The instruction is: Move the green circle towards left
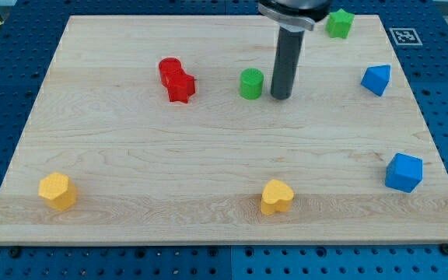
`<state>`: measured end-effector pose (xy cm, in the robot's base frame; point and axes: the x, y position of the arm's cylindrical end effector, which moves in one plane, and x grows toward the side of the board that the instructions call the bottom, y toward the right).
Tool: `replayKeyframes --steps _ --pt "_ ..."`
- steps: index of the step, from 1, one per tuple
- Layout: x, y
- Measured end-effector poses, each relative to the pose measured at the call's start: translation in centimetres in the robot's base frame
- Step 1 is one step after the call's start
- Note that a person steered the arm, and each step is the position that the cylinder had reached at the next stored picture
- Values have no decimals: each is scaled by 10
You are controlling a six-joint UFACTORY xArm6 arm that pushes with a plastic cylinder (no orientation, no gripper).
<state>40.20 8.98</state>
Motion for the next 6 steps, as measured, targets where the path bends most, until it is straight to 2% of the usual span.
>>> replayKeyframes --steps 3,5,6 --pt "-17 -69" --pt "-30 -62" --pt "-29 -94"
